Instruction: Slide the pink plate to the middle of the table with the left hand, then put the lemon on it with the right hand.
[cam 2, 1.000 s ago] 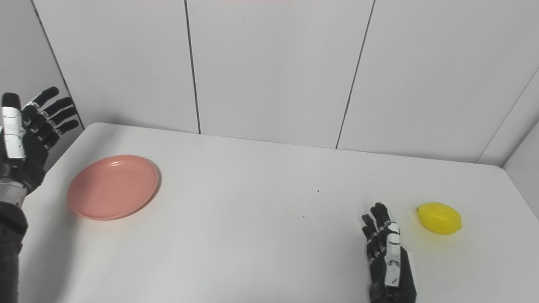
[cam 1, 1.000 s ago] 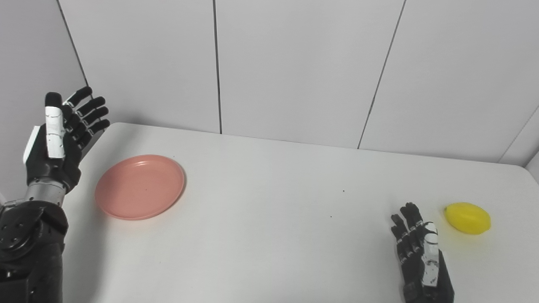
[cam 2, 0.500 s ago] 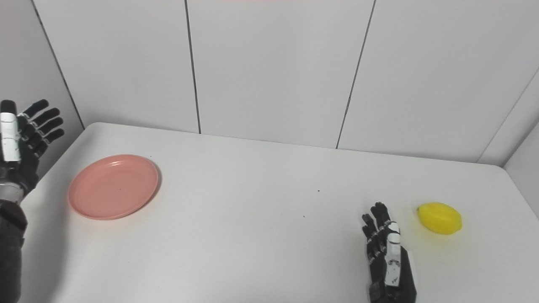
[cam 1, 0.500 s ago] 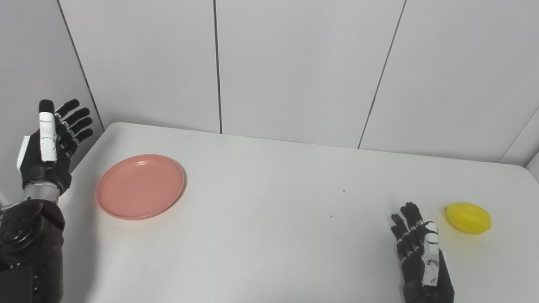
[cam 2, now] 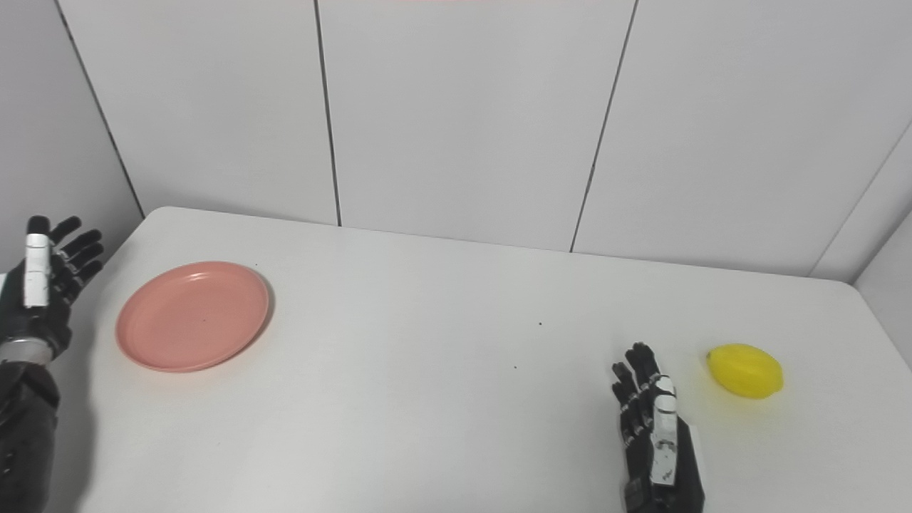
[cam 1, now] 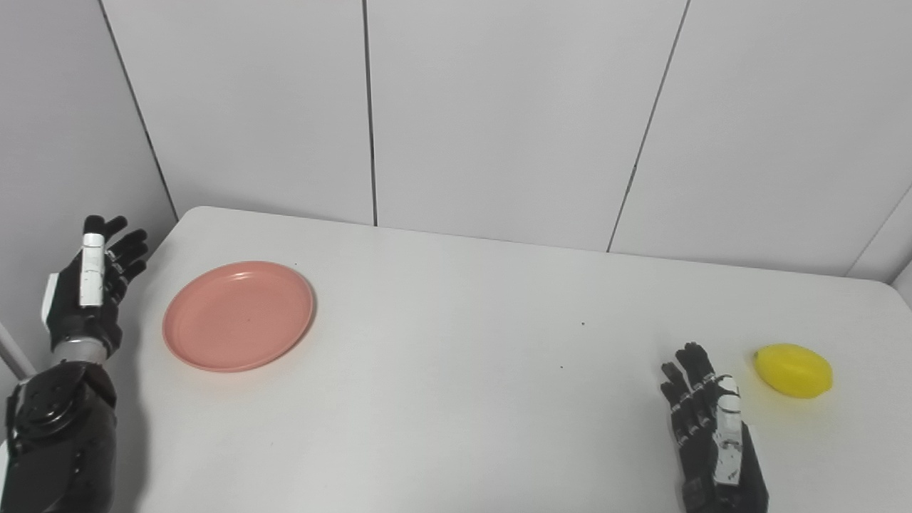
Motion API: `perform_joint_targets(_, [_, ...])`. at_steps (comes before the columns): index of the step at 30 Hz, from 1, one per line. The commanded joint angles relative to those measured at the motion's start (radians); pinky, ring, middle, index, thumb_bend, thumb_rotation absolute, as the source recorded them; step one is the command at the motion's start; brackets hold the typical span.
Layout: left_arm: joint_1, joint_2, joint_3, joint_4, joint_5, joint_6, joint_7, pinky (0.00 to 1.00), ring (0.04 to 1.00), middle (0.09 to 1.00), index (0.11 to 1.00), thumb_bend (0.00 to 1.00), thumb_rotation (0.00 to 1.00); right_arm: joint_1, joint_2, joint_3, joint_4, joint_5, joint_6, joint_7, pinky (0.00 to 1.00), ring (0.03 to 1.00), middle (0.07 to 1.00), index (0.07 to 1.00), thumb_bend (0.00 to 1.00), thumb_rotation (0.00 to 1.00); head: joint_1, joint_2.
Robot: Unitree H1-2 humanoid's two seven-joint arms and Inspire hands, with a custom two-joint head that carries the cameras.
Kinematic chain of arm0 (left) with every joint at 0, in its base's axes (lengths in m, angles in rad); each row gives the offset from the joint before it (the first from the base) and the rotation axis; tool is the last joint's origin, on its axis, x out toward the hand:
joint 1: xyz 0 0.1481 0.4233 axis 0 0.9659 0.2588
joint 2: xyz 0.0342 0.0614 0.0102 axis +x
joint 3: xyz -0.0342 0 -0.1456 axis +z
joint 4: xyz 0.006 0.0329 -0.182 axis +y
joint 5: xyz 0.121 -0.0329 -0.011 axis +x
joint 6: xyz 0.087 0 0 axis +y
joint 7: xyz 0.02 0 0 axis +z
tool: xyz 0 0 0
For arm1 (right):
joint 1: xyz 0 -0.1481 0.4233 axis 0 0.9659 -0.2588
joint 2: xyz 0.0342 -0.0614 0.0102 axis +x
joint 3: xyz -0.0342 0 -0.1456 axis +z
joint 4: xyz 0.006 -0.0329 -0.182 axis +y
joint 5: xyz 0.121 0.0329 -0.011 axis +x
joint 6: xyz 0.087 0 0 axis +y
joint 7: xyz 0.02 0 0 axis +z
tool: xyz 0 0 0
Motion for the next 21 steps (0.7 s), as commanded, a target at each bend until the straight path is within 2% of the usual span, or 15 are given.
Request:
perform_joint_targets(1, [-0.065,0.058,-0.002,0.074,-0.003,-0.103,-0.042,0.88,0.818,0.766,0.802,1.00,0.81,0.045,0.025,0.007,0.084,0.004,-0.027,0.005,0.96,0.919,0.935,0.900,0.66,0.94,0.001,0.003])
perform_joint_targets(4, [-0.088,0.078,-0.006,0.193,-0.010,-0.169,-0.079,0.83,0.785,0.748,0.798,1.00,0.81,0.046,0.026,0.007,0.081,0.010,-0.025,0.010,0.97,0.920,0.936,0.901,0.66,0.94,0.000,0.004])
perform_joint_targets(7, [-0.099,0.082,-0.006,0.250,-0.019,-0.198,-0.095,0.78,0.756,0.724,0.782,1.00,0.82,0.047,0.025,0.009,0.079,0.010,-0.026,0.013,0.98,0.922,0.940,0.904,0.66,0.94,0.001,0.008])
perform_joint_targets(12, [-0.104,0.086,-0.019,0.297,-0.017,-0.235,-0.114,0.75,0.760,0.728,0.765,1.00,0.85,0.047,0.025,0.010,0.080,0.007,-0.029,0.013,0.97,0.917,0.938,0.901,0.67,0.95,0.000,0.008])
perform_joint_targets(19, [-0.103,0.068,-0.028,0.293,-0.031,-0.223,-0.119,0.78,0.785,0.755,0.777,1.00,0.85,0.048,0.025,0.011,0.074,0.003,-0.023,0.010,0.98,0.916,0.939,0.901,0.66,0.95,0.000,0.007])
perform_joint_targets(21, [-0.102,0.065,-0.032,0.291,-0.032,-0.224,-0.118,0.75,0.768,0.738,0.773,1.00,0.85,0.048,0.026,0.010,0.073,0.005,-0.020,0.010,0.97,0.912,0.937,0.899,0.66,0.94,-0.001,0.007])
